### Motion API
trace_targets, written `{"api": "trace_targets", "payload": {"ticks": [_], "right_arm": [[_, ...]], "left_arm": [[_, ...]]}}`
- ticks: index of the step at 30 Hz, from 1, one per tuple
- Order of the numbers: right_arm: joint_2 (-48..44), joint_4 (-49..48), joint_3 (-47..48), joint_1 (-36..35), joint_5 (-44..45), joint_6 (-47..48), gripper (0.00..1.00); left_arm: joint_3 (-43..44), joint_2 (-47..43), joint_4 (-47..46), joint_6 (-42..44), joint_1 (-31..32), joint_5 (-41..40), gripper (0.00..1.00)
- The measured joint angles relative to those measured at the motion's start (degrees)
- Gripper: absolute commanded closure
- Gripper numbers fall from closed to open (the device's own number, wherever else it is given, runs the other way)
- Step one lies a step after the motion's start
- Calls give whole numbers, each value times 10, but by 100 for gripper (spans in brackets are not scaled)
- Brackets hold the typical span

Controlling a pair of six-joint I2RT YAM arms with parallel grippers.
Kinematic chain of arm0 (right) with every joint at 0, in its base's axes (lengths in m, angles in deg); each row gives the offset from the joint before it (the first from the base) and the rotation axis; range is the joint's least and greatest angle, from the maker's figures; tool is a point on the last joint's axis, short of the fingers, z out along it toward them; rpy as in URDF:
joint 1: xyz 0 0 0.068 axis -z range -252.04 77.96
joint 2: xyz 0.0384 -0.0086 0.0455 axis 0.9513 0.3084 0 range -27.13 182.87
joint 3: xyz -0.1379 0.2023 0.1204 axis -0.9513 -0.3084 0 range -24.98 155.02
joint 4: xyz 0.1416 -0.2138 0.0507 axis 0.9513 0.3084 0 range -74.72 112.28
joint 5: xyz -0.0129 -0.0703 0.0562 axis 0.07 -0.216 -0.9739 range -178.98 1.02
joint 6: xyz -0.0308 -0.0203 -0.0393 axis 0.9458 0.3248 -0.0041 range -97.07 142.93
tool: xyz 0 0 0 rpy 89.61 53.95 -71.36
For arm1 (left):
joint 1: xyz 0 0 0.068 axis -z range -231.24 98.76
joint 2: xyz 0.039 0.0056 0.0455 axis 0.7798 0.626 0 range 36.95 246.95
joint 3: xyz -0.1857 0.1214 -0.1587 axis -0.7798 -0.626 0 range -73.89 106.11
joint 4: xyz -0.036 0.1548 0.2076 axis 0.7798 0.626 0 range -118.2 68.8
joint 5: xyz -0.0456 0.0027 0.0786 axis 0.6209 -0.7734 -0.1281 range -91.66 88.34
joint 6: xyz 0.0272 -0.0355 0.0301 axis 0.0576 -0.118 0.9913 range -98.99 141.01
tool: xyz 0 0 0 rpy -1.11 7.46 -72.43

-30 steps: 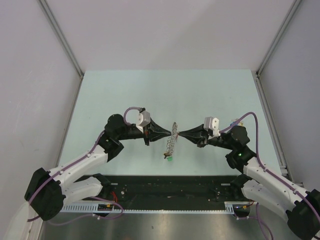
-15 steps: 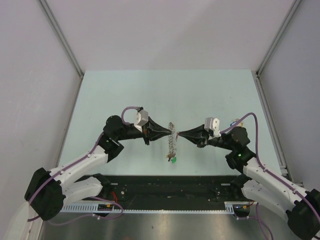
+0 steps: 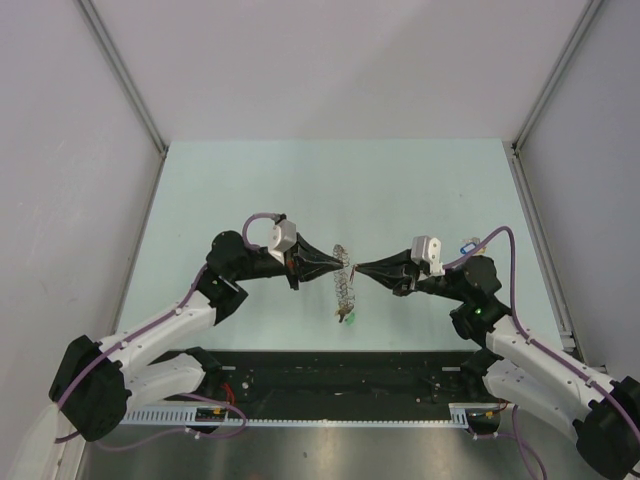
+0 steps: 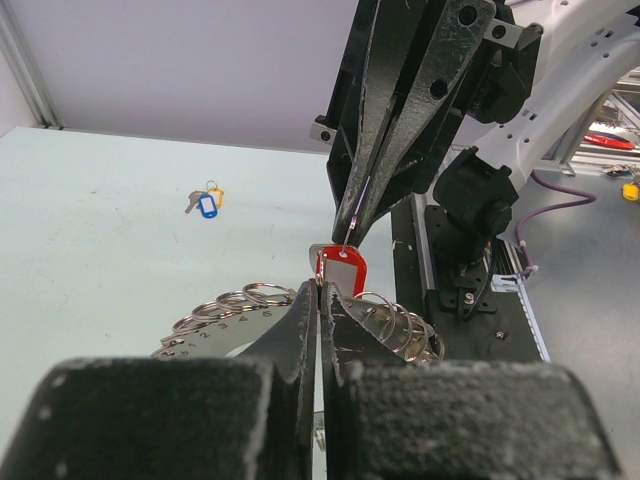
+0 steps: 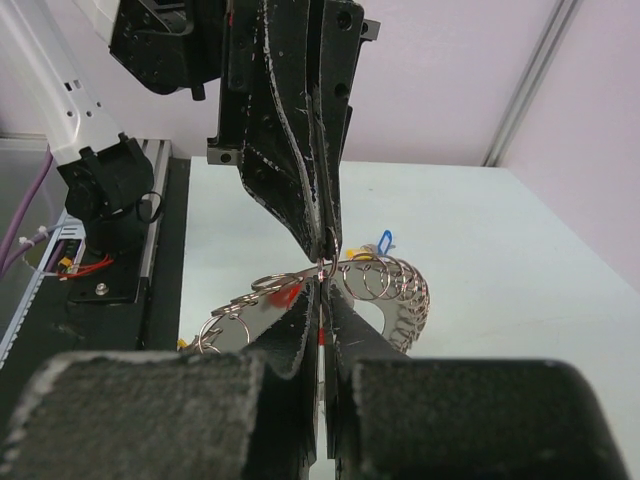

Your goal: Put the keys on the keyring

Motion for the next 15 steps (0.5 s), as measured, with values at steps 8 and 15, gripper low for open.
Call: {"api": "trace_targets", "payload": {"ticks": [8, 15], "right_arm": [[0, -7, -1, -3, 12, -4, 100], [2, -9, -2, -3, 17, -5, 100]], "left_arm": [[0, 0, 0, -1, 0, 6, 99], [0, 1, 0, -5, 0, 11, 100]]}}
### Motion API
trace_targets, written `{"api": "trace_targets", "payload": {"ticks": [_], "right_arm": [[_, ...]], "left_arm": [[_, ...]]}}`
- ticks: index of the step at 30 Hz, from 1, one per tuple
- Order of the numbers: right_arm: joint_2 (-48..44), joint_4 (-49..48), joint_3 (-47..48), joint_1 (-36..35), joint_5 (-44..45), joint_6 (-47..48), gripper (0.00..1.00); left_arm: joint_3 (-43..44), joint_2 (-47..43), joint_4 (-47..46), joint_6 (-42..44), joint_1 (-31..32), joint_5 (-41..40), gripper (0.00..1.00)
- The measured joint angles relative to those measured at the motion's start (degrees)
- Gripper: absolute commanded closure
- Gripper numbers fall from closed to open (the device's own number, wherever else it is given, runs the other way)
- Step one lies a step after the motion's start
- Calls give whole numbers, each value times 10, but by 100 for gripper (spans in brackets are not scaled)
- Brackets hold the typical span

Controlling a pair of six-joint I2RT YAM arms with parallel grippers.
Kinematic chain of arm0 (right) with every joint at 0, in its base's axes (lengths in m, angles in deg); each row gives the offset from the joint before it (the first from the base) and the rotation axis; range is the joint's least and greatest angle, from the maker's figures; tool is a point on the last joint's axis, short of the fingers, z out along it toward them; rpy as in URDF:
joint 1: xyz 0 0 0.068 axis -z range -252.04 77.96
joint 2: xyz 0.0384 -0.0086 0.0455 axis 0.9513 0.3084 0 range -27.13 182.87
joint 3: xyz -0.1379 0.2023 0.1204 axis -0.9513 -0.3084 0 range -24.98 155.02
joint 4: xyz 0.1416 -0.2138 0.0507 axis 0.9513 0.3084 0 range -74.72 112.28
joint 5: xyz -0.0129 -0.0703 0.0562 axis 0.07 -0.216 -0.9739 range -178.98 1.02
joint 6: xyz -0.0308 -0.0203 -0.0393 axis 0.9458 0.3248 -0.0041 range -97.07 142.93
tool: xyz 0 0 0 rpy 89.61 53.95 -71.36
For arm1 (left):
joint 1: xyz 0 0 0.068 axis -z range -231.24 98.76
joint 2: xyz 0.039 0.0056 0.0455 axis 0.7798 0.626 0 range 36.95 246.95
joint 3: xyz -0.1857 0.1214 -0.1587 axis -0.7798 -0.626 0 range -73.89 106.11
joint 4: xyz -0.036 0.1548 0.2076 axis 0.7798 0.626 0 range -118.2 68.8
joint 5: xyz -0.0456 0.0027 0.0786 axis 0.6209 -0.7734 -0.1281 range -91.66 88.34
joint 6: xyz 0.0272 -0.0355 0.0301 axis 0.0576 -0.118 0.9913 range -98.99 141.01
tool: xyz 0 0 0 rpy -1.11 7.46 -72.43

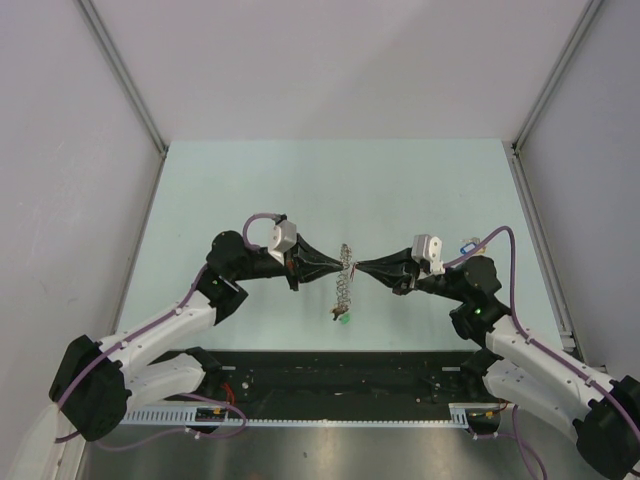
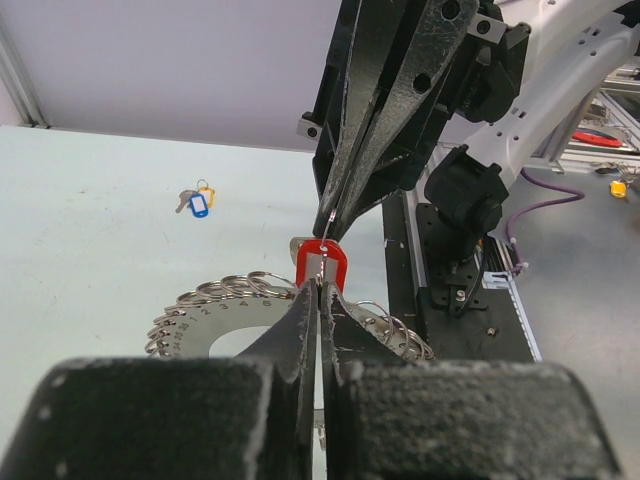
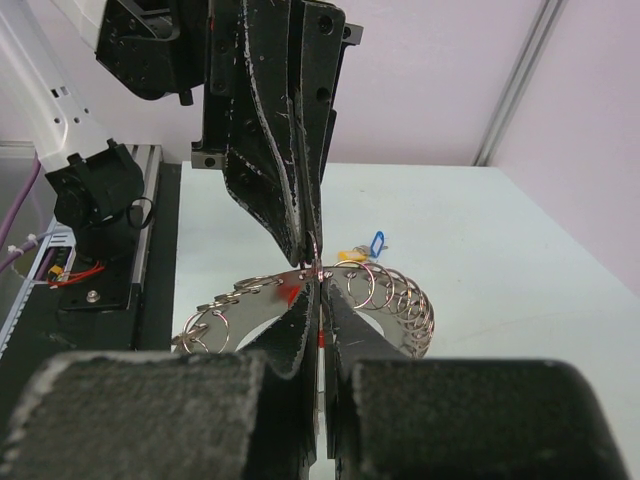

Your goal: Put the keys on the keyring

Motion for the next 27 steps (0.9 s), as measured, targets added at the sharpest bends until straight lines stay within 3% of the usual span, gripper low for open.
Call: {"api": "trace_targets", "payload": {"ticks": [27], "right_arm": [[14, -9, 0, -2, -11, -5, 100]], "left_arm": [[0, 0, 0, -4, 0, 0, 100]]}}
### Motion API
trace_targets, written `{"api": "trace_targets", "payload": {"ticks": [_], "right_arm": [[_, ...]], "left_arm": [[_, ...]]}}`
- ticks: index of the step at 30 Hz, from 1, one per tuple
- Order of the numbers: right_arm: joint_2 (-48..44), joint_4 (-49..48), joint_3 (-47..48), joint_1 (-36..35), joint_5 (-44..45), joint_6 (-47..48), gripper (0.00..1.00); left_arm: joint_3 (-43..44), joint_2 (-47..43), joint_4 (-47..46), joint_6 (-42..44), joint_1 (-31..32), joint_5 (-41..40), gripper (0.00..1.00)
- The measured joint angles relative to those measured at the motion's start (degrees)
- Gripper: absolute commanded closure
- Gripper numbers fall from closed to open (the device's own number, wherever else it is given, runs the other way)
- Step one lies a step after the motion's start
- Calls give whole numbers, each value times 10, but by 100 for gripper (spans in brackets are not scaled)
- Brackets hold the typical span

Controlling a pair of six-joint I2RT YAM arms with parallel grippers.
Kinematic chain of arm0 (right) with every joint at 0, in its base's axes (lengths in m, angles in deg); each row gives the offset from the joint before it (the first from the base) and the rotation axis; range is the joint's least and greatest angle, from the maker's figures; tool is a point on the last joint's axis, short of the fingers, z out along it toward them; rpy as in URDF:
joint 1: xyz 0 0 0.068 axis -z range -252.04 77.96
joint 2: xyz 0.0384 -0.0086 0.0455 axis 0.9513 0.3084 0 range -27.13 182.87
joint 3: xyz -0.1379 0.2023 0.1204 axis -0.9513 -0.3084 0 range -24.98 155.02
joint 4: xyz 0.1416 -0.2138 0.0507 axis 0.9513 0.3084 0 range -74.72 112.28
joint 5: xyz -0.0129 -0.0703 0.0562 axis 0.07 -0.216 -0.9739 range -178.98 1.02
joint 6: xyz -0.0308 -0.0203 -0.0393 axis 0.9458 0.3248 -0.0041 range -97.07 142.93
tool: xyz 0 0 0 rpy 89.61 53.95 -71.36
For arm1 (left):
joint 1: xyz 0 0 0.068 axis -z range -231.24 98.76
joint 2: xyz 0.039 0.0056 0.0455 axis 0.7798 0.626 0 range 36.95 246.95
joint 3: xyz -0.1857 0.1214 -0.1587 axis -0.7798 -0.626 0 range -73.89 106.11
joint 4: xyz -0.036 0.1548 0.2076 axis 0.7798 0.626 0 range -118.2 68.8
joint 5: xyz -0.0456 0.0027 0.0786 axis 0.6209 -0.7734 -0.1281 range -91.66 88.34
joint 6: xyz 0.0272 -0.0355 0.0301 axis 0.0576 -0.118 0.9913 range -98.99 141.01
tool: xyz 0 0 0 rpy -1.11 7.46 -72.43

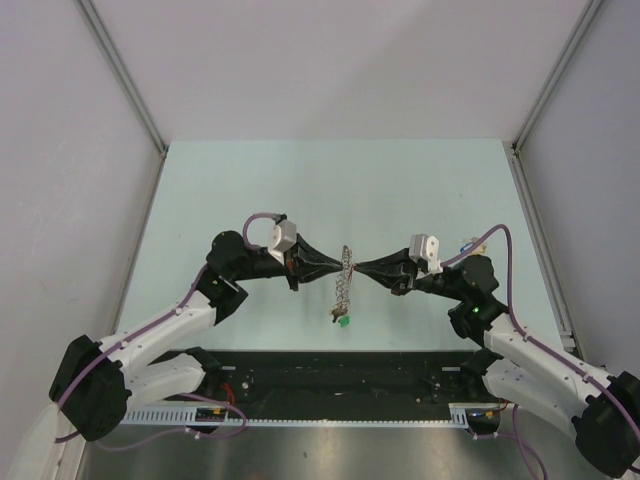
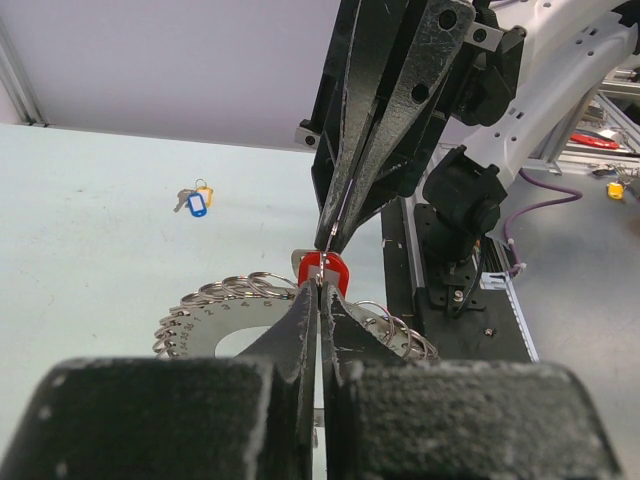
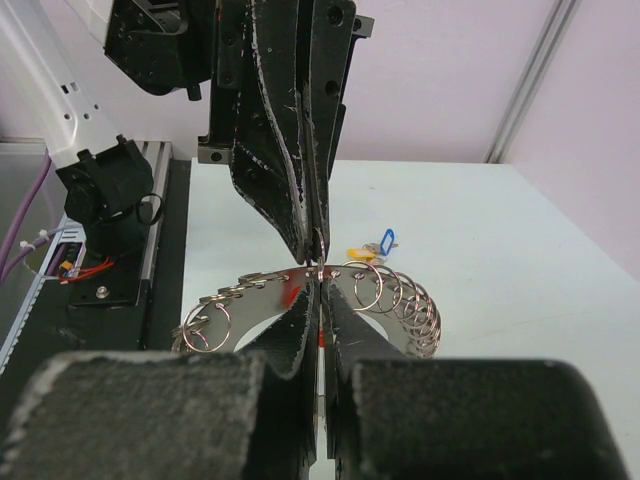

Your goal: Put the keys on the keyring

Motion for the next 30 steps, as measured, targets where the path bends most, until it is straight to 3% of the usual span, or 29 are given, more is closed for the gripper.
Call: {"api": "trace_targets", "payload": {"ticks": [30], "right_arm": [[27, 3, 0, 0, -3, -3, 100]], "left_arm": [[0, 8, -16, -11, -4, 22, 100]]}}
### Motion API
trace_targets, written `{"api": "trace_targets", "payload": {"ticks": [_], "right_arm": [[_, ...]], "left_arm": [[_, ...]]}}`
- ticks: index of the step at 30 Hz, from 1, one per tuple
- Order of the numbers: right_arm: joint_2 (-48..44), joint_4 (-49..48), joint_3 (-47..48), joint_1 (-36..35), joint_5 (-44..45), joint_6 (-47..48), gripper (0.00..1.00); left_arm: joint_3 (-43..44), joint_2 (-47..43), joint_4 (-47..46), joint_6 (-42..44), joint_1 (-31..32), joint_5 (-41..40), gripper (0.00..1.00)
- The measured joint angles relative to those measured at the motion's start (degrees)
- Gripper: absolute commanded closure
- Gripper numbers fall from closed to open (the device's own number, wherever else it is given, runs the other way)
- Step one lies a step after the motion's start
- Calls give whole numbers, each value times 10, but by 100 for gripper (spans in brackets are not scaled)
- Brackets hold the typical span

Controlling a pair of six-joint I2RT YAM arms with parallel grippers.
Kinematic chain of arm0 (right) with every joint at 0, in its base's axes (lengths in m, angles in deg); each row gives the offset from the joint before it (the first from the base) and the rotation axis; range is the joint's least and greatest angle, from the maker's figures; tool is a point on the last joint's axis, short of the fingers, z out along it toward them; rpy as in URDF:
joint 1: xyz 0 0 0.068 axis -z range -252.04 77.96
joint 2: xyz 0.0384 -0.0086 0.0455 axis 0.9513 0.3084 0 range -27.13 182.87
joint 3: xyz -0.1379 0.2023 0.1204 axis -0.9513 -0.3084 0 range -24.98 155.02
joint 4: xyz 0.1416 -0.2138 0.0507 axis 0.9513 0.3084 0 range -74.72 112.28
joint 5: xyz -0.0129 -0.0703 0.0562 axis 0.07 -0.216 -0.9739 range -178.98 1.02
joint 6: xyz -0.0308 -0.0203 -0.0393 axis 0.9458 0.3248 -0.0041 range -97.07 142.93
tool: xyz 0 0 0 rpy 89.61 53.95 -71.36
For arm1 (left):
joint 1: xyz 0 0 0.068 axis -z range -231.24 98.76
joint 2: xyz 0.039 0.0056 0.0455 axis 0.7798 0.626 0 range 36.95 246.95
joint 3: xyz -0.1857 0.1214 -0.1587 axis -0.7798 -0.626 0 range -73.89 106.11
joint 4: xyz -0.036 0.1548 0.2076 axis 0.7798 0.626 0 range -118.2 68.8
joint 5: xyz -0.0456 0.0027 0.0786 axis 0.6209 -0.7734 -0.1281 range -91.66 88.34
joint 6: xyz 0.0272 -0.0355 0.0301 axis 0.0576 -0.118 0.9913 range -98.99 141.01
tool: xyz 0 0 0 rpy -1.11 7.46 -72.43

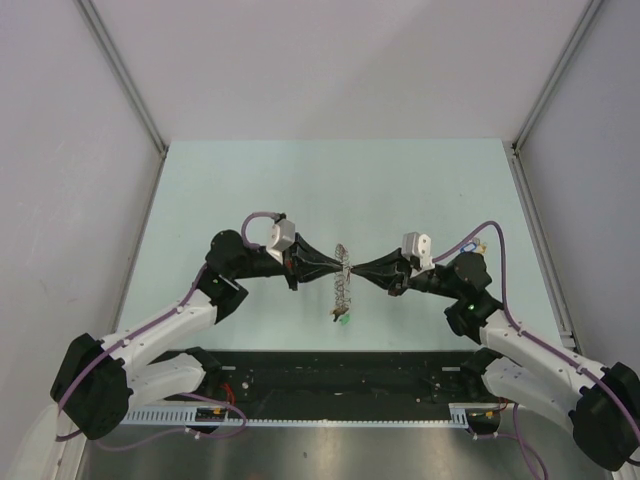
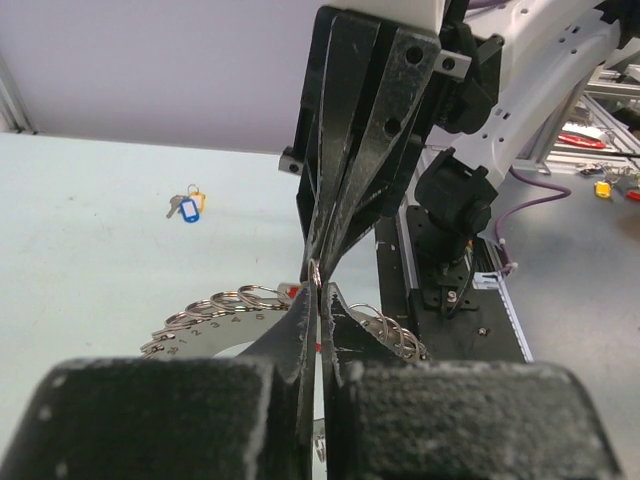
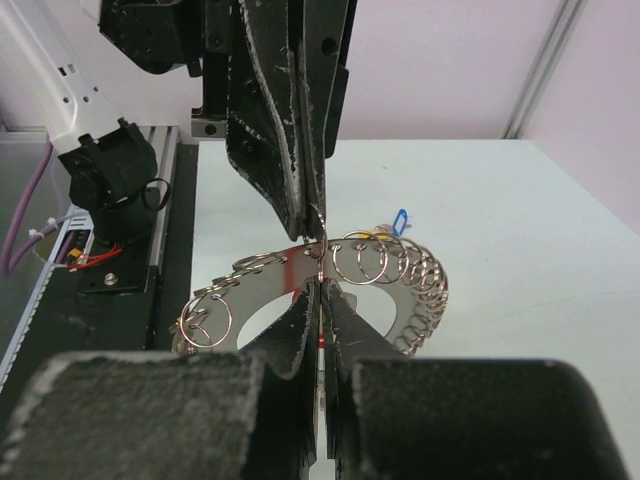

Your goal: Put the keys on the keyring

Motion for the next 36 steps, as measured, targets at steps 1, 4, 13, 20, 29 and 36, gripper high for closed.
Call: {"api": "trace_targets", "payload": {"ticks": [1, 4, 13, 20, 29, 36], "right_arm": [[2, 1, 0, -2, -3, 0, 100], [5, 2, 0, -7, -12, 0, 100], [3, 8, 0, -7, -16, 0, 100], [-12, 13, 0, -6, -14, 0, 100], [-14, 17, 0, -4, -11, -1, 100], [-21, 20, 0, -4, -6, -3, 100]], "left_arm": [[0, 0, -4, -1, 0, 2, 100], [0, 3, -15, -5, 1, 9, 100], [0, 12, -30, -15, 1, 19, 100], [0, 14, -46, -24, 1, 24, 100], [0, 21, -58, -34, 1, 25, 100], [0, 23, -65, -37, 1, 28, 100]]}}
